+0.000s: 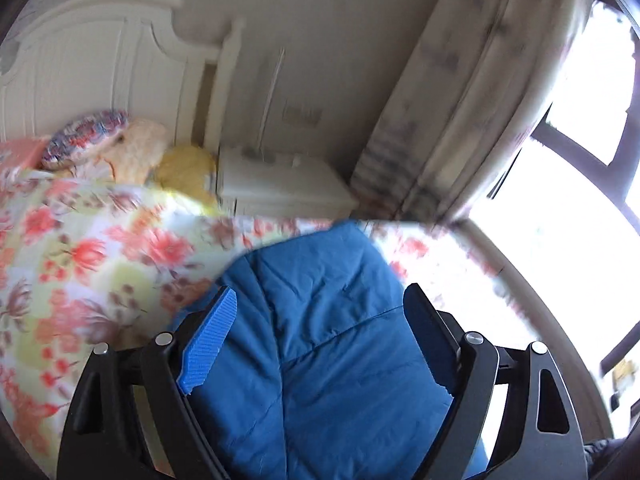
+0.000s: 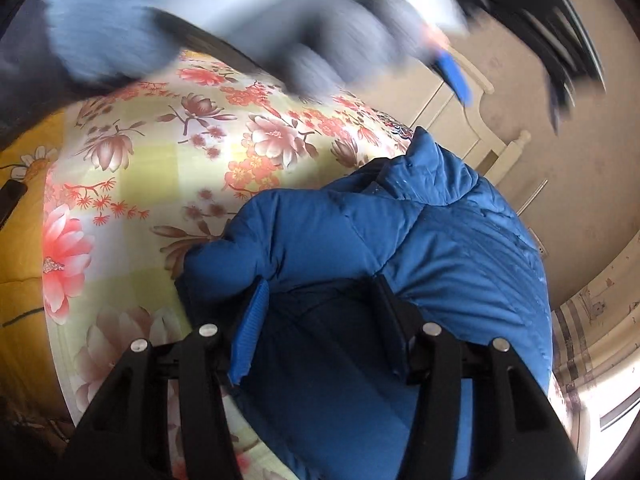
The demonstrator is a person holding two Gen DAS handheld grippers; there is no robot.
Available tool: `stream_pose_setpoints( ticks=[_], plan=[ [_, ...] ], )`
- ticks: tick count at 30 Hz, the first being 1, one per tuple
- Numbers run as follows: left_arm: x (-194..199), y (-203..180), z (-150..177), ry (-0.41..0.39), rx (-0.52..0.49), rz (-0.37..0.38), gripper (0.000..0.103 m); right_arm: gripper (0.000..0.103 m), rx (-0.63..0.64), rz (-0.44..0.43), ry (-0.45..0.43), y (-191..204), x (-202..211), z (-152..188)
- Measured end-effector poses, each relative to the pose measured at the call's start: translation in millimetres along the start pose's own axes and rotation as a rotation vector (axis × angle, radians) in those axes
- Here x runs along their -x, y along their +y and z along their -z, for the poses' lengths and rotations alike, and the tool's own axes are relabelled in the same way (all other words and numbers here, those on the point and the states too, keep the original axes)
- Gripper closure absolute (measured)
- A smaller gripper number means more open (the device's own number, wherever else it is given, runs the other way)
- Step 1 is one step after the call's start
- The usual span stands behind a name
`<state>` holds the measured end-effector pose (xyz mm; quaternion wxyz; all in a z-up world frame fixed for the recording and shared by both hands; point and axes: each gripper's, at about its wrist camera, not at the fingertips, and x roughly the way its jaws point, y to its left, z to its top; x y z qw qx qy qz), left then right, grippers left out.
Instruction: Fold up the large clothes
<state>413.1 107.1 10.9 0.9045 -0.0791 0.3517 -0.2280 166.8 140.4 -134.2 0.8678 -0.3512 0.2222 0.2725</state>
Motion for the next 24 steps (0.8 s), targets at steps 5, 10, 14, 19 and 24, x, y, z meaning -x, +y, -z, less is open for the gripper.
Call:
stream_pose_setpoints(
  ticks=[5, 10, 14, 19, 24],
  plan=[
    [-89.0, 60.5, 37.7, 0.112, 0.155, -0.061, 0.010, 0.049, -0.018, -0.026, -0.019, 2.7, 2.9, 3.5],
    [-76.8, 81.4, 49.1, 0.072, 0.232, -0.079, 0.010, 0.050, -0.051, -0.213, -0.018, -22.3, 19.5, -0.8],
    [-70.9, 80.4, 51.5, 0.056, 0.246, -0.088, 0.010, 0.051, -0.265, -0.293, -0.185, -116.0, 63.3, -8.1],
    [-72.8, 73.5, 48.3, 0.061, 0.222, -0.122, 0.010, 0.064, -0.439, -0.127, -0.180, -250.9, 30.8, -18.5],
    [-72.8, 69.8, 46.9, 0.067, 0.202, -0.156, 0.008, 0.066, -0.597, -0.150, 0.037, -336.3, -81.7, -15.1]
  ],
)
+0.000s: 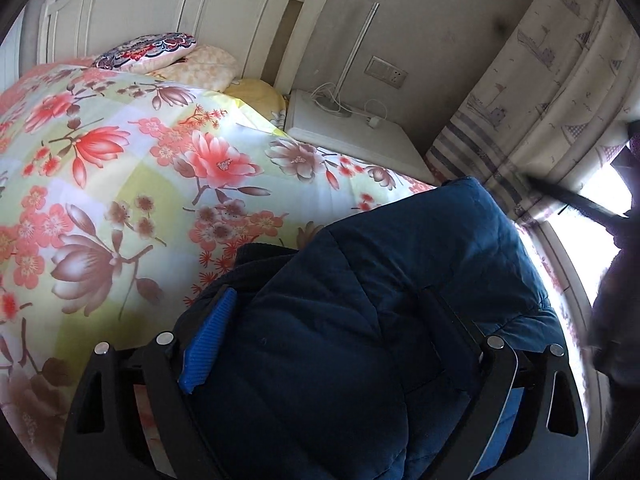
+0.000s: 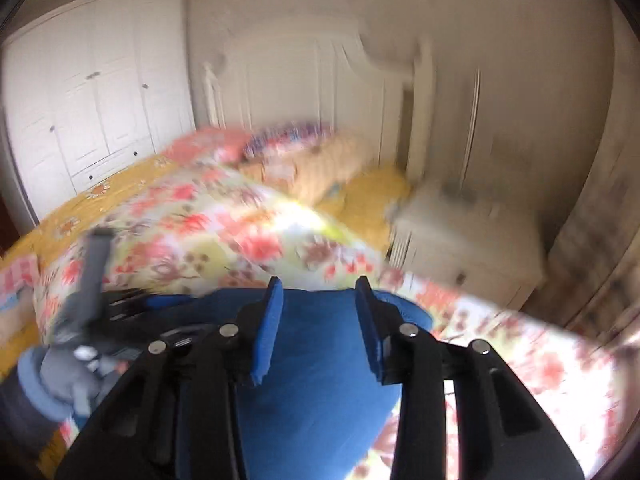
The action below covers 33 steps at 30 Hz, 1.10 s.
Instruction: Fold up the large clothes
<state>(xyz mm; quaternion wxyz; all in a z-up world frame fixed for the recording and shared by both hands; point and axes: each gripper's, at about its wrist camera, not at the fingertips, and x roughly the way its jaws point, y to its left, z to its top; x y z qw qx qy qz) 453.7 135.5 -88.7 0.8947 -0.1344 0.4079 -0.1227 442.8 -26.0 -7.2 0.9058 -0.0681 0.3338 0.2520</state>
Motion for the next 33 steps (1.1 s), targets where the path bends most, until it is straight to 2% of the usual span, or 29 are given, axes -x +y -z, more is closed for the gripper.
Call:
stream_pose_setpoints(
  ticks=[1, 2, 4, 6, 9, 11, 14, 15, 16, 17, 18, 23, 25, 27, 30, 32, 33],
  plan=[
    [0.1, -0.3, -0.2, 0.000, -0.003, -0.019, 0.008, 0.066, -0.016, -0.001, 0.073, -9.1, -28.3, 1.0],
    [0.0, 0.1, -0.7, 0.000, -0.005, -0.031, 0.008, 0.065, -0.017, 0.008, 0.195, -17.9, -69.1, 10.5],
    [-1.7, 0.2, -0.5, 0.010, -0.022, -0.054, 0.007, 0.060, -0.009, -0.016, 0.306, -25.6, -110.0, 34.5],
    [-2.3, 0.5, -0.1, 0.013, -0.027, -0.053, 0.006, 0.060, -0.005, -0.027, 0.297, -25.1, -114.2, 36.5],
    [-2.7, -1.4, 0.4, 0.013, -0.043, -0.069, 0.006, 0.059, 0.094, 0.032, 0.340, -12.5, -108.3, 21.9],
    [-2.7, -0.9, 0.7, 0.012, -0.044, -0.069, 0.005, 0.059, 0.105, 0.064, 0.298, -12.4, -99.9, 4.8],
    [-2.5, 0.4, 1.2, 0.012, -0.042, -0.064, 0.005, 0.059, 0.072, 0.039, 0.216, -10.3, -85.2, -10.2],
    [-2.5, 0.9, 1.2, 0.011, -0.041, -0.064, 0.005, 0.059, 0.079, 0.023, 0.237, -5.6, -93.9, -7.9],
    [-3.2, 1.7, 1.0, 0.015, -0.040, -0.067, 0.005, 0.057, 0.116, 0.017, 0.304, 2.2, -108.9, 1.0],
    [-4.1, 1.8, 1.1, 0.021, -0.042, -0.070, 0.005, 0.057, 0.213, 0.053, 0.380, 15.1, -130.0, 17.5],
    [-4.7, 2.3, 1.3, 0.023, -0.045, -0.076, 0.005, 0.057, 0.281, 0.085, 0.355, 24.1, -136.6, 24.1],
    [-3.3, 0.6, 1.6, 0.031, -0.061, -0.089, 0.005, 0.057, 0.281, 0.127, 0.358, 26.2, -142.8, 22.0],
    [11.6, -5.5, 2.5, 0.016, -0.091, -0.155, 0.007, 0.057, 0.276, 0.129, 0.342, 25.9, -141.7, 23.4],
    [42.4, -15.7, 8.1, -0.034, -0.113, -0.194, 0.008, 0.057, 0.268, 0.129, 0.321, 24.4, -138.6, 24.8],
    [92.9, -29.6, 24.8, -0.112, -0.145, -0.165, 0.007, 0.058, 0.264, 0.135, 0.296, 23.6, -136.8, 28.8],
    [102.3, -32.7, 42.3, -0.096, -0.162, -0.194, 0.006, 0.058, 0.252, 0.137, 0.283, 22.3, -137.0, 29.3],
    [91.6, -30.4, 52.3, -0.042, -0.168, -0.223, 0.006, 0.058, 0.249, 0.141, 0.278, 22.3, -136.6, 29.6]
  ],
)
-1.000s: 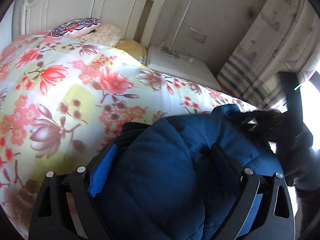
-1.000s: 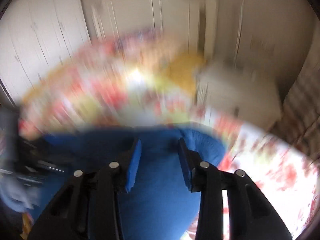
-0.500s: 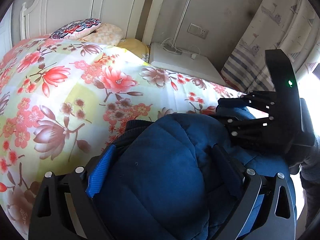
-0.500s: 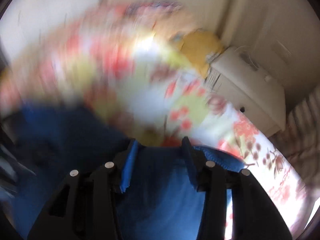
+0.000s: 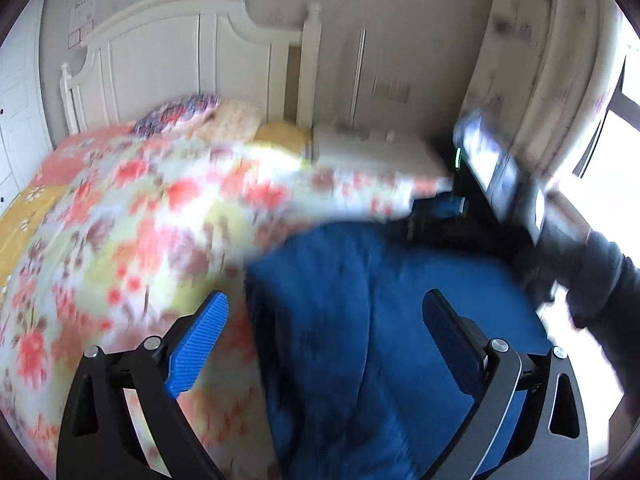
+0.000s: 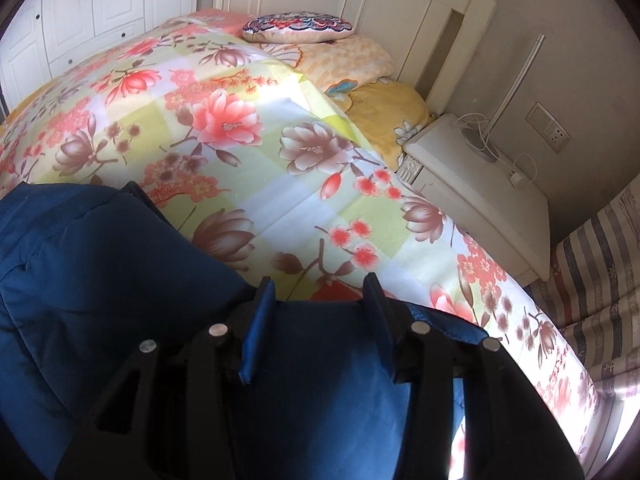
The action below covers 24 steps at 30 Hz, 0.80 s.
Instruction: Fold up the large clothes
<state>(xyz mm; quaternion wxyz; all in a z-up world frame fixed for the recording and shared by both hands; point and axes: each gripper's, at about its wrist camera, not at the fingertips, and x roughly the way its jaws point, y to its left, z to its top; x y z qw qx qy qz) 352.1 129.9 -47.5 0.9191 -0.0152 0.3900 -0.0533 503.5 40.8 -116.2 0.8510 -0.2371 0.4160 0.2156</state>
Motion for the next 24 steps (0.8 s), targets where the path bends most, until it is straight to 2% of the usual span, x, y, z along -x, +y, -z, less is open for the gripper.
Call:
stream_pose_setpoints(
  ticks=[1, 2, 3, 4, 5, 6, 9, 11, 12, 14, 15, 17, 20, 22, 24],
  plan=[
    [-18.5, 0.2, 12.3, 0.065, -0.009, -0.004, 0.004, 0.058, -0.004, 0.011, -0.011, 0.8, 0.9, 0.8],
    [-26.5, 6.4, 20.0, 0.057, 0.016, 0.047, 0.004, 0.058, -0.005, 0.018, -0.019, 1.6, 1.9, 1.6],
    [-32.3, 21.5, 27.8, 0.035, 0.087, 0.135, 0.004, 0.057, -0.003, 0.025, -0.028, 1.8, 5.4, 2.4],
    [-39.3, 39.0, 32.2, 0.065, 0.177, 0.226, 0.004, 0.054, -0.009, 0.027, -0.033, 0.6, 11.5, 2.8],
    [-41.7, 49.0, 35.2, 0.086, 0.233, 0.275, 0.004, 0.043, -0.029, 0.041, -0.036, -1.9, 23.0, 4.1],
    [-39.8, 57.0, 37.5, 0.091, 0.273, 0.308, 0.004, 0.038, -0.076, 0.026, -0.036, -6.2, 35.2, 6.6],
    [-25.9, 74.8, 48.9, 0.071, 0.349, 0.359, 0.004, 0.025, -0.237, -0.158, -0.114, -22.7, 83.9, 28.1],
    [-26.9, 87.8, 58.6, 0.108, 0.413, 0.427, 0.004, 0.013, -0.336, -0.237, -0.178, -32.1, 124.2, 60.8],
    [-31.0, 93.7, 64.0, 0.141, 0.436, 0.478, 0.004, 0.010, -0.369, -0.269, -0.189, -34.4, 135.2, 74.3],
    [-38.6, 98.6, 73.7, 0.198, 0.454, 0.536, 0.004, 0.003, -0.455, -0.389, -0.198, -38.0, 154.2, 111.8],
    [-40.6, 99.9, 76.1, 0.211, 0.459, 0.560, 0.004, 0.003, -0.507, -0.467, -0.190, -38.2, 158.7, 134.9],
    [-41.9, 100.3, 77.2, 0.221, 0.452, 0.595, 0.004, 0.003, -0.582, -0.581, -0.134, -31.3, 155.0, 172.9],
    [-50.5, 93.8, 72.1, 0.264, 0.440, 0.643, 0.004, 0.003, -0.619, -0.686, -0.049, -11.5, 134.0, 198.2],
    [-56.9, 86.8, 70.5, 0.288, 0.432, 0.676, 0.004, 0.002, -0.616, -0.707, 0.001, 2.0, 115.8, 201.0],
    [-59.3, 82.2, 69.7, 0.302, 0.427, 0.686, 0.004, 0.002, -0.645, -0.728, -0.014, 5.4, 105.7, 201.1]
  ],
)
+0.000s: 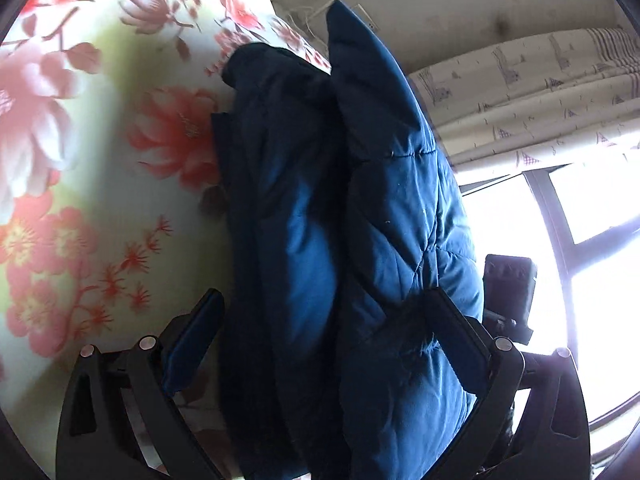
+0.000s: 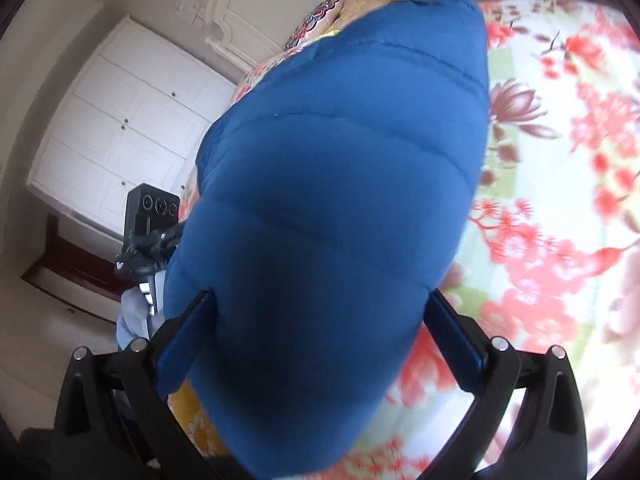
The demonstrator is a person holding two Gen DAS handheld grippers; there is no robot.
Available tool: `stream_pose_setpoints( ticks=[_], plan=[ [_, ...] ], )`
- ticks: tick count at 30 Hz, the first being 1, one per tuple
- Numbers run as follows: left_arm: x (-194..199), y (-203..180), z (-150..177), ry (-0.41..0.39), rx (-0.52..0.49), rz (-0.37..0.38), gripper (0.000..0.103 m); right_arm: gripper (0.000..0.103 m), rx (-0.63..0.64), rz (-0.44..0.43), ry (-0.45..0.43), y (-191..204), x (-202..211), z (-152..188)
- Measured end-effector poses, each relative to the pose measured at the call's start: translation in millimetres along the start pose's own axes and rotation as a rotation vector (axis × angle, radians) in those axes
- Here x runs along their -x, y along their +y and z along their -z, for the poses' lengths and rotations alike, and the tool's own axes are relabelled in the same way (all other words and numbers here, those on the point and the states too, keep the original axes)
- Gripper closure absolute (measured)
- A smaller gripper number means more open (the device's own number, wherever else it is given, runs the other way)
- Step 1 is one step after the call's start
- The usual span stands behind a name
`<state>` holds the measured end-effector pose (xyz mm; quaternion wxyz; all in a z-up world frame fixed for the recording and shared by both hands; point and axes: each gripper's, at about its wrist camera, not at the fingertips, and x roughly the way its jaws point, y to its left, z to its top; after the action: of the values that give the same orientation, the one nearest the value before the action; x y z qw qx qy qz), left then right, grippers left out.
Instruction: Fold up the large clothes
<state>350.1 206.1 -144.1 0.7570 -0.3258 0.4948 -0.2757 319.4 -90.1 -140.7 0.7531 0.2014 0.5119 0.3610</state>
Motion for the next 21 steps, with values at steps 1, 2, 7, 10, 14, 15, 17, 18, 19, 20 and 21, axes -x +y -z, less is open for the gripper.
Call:
stream_pose_setpoints(
  ticks=[1, 2, 7, 10, 14, 15, 17, 18, 19, 20, 21],
  plan=[
    [-3.0, -2.0, 0.0, 0.004, -0.003, 0.013, 0.010, 0.002, -0.015, -0.019, -0.008, -3.0, -1.8, -1.6],
    [-6.4, -3.4, 0.9, 0.004, 0.001, 0.035, 0.015, 0.003, -0.020, -0.037, -0.016, -5.0, -2.2, -2.2],
    [-22.8, -22.5, 0.3, -0.084, -0.005, 0.096, 0.043, 0.045, 0.188, 0.085, -0.162, 21.6, 21.6, 14.7],
    [-49.1, -50.2, -17.0, -0.117, -0.034, 0.128, 0.045, 0.050, 0.278, 0.182, -0.269, 37.6, 42.9, 8.3],
    [-104.4, -93.9, -51.0, -0.116, -0.074, 0.178, 0.046, 0.050, 0.277, 0.269, -0.387, 23.2, 93.4, -12.3],
    [-124.5, -105.7, -60.6, -0.111, -0.082, 0.169, 0.046, 0.050, 0.275, 0.291, -0.401, 16.1, 105.1, -18.2],
    [-162.5, -115.9, -71.9, -0.079, -0.052, 0.141, 0.046, 0.049, 0.251, 0.322, -0.401, -8.5, 126.5, -33.7],
    [-186.7, -116.0, -75.2, -0.040, -0.023, 0.114, 0.045, 0.048, 0.205, 0.316, -0.374, -30.4, 135.4, -44.7],
    [-201.3, -116.1, -75.7, -0.042, -0.012, 0.124, 0.039, 0.045, 0.143, 0.317, -0.343, -56.3, 140.4, -54.3],
    [-205.0, -117.4, -75.2, -0.056, -0.013, 0.116, 0.034, 0.038, 0.079, 0.338, -0.314, -82.4, 139.1, -59.4],
    [-206.1, -119.5, -72.5, -0.069, -0.019, 0.086, 0.029, 0.035, 0.015, 0.329, -0.291, -105.1, 135.5, -58.7]
  ],
)
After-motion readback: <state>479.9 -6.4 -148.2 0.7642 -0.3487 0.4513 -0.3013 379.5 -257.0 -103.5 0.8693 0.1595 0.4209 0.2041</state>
